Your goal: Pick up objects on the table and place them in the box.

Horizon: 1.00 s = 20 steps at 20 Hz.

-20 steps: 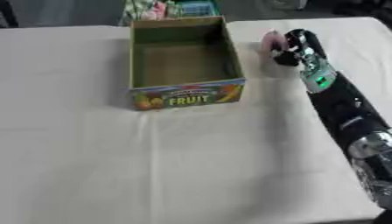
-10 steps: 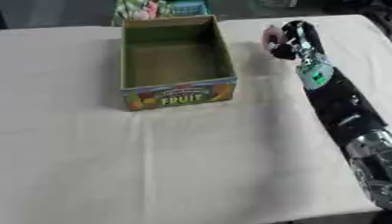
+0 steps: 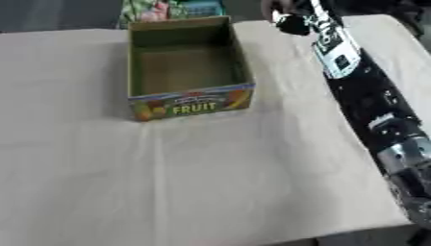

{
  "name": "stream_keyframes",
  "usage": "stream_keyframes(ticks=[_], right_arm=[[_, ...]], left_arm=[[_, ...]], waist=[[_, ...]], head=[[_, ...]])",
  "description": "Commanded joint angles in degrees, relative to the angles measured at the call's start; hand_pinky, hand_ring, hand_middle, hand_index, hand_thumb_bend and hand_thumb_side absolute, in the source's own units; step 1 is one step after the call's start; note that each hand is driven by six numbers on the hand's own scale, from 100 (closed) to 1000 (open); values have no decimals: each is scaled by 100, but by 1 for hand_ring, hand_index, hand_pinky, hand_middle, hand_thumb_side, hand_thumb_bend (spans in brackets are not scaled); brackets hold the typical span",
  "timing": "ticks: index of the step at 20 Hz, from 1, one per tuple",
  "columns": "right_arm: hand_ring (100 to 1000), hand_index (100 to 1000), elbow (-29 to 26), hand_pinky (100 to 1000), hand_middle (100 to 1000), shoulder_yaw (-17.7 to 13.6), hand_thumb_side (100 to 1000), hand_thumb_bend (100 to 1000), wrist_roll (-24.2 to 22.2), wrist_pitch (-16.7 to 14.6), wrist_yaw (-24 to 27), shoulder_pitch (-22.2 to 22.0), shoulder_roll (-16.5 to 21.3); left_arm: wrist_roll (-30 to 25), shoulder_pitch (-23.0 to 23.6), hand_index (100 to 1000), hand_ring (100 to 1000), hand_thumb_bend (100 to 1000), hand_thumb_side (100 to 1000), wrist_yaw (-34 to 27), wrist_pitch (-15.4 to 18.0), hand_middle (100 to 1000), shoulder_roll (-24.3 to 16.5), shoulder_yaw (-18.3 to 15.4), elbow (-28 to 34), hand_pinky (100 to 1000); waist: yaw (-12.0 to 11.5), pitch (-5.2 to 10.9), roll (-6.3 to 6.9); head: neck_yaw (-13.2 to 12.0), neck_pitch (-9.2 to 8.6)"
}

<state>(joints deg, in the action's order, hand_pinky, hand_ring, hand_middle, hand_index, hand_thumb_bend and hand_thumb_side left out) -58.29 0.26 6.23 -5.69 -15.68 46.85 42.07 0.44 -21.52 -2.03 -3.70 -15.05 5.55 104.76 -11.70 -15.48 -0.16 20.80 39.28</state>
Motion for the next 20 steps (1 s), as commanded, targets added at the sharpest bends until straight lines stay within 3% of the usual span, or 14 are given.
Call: stream_keyframes(ticks=[1,7,20], right_arm=[[683,436,-418,705,354,104,100,100,-188,5,106,128,100],[687,444,-508,710,360,441,100,100,-625,-40,-75,303,-247],[706,471,4,725,386,924,100,100,-1332,-360,-949,524,-971]], left_arm=[[-17,-39,765,592,442,100,-15,5,625,-27,3,50,553],[-36,-46,765,593,442,100,-24,5,626,-20,19,55,553],[-74,-57,766,594,441,100,-44,4,627,14,48,60,554]], waist=[[-13,138,-7],[-71,147,4],[-201,135,26]], head=[[33,34],[91,36],[222,38]])
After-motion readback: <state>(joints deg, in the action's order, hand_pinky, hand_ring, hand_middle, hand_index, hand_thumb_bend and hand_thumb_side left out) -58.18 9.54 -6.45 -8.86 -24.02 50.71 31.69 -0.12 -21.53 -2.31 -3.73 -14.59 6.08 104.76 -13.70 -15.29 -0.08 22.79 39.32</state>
